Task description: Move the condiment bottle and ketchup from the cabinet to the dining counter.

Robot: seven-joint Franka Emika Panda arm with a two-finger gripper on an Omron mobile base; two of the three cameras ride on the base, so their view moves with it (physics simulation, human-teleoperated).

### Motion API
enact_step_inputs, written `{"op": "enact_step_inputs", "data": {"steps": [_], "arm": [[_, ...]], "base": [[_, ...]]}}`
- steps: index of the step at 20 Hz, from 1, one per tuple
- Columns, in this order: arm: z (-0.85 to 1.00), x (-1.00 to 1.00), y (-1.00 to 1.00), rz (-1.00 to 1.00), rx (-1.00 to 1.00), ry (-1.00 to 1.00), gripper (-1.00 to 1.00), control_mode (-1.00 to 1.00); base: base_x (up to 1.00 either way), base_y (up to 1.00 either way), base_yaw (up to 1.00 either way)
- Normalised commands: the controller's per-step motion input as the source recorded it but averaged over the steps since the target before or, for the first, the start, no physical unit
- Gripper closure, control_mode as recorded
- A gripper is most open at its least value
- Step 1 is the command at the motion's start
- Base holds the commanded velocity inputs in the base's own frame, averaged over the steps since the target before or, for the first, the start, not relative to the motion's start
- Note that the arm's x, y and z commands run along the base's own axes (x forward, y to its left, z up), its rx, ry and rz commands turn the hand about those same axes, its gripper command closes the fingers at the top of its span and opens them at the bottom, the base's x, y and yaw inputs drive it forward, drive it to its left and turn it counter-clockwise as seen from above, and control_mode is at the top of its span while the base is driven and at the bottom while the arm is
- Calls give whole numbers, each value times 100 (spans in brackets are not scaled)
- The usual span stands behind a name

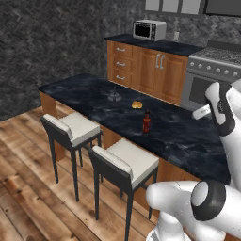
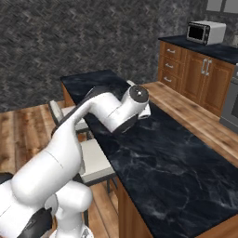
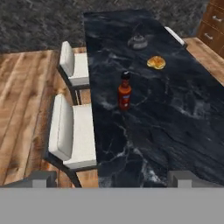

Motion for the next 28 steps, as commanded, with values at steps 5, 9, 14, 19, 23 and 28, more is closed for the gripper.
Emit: {"op": "enact_step_inputs", "data": {"steps": [5, 9, 14, 19, 23, 28], "arm": [[29, -44, 18, -30, -11, 15, -100, -100], [19, -51, 12, -39, 0, 23, -100, -100], [24, -51, 6, -34, 0, 18, -100, -100], [18, -52, 24, -29, -5, 2, -100, -100], [7, -36, 28, -20, -5, 0, -100, -100], [0, -14, 22, -3, -6, 0, -100, -100]], "base": [[0, 0, 0], [0, 0, 0], [0, 0, 0], [0, 0, 0], [0, 0, 0], [0, 0, 0]]}}
